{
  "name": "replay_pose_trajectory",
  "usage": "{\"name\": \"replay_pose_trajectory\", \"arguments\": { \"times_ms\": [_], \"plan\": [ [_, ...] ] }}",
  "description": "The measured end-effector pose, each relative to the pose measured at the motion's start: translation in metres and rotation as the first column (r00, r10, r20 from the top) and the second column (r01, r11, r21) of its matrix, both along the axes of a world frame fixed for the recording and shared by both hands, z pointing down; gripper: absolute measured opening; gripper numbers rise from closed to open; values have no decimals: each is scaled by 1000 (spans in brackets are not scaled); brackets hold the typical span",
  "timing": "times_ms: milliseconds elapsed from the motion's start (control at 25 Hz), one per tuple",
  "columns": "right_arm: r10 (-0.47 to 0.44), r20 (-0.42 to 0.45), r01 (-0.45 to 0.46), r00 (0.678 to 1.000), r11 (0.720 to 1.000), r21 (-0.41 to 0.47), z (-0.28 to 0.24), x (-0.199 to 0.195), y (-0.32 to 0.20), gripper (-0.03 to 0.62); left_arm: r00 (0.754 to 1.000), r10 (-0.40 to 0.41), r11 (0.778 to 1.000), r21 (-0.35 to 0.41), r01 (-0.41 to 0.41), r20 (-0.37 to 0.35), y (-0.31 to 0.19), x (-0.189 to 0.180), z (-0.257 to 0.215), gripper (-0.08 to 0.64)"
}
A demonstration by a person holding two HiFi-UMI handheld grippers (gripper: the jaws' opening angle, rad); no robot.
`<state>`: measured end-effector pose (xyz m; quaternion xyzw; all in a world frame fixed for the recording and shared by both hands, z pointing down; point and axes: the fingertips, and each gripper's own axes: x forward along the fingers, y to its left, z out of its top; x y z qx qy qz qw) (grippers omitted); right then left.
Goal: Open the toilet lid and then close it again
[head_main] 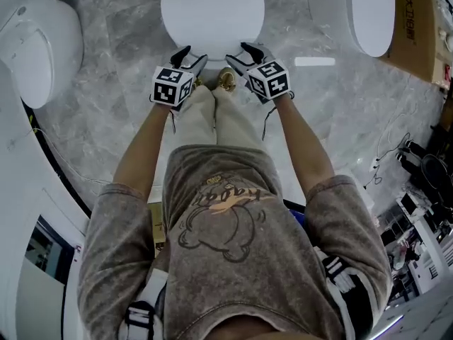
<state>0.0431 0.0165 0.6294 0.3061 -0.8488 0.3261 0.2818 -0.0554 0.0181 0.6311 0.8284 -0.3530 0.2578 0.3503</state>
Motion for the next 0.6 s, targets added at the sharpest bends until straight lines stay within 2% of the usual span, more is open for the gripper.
{"name": "replay_pose_trajectory", "arguments": {
  "times_ms": [240, 360, 600],
  "plan": [
    [26, -22, -28, 999, 996, -80, 65, -7, 27, 265, 999, 0, 996, -87, 3, 33, 28, -1, 66, 232],
    [36, -32, -40, 999, 993, -108, 93, -9, 33, 255, 999, -10, 993, -114, 14, 41, 35, -5, 94, 204],
    [50, -62, -59, 997, 985, -163, 142, -9, 41, 249, 997, -35, 981, -185, 48, 73, 43, -5, 143, 204]
  ]
}}
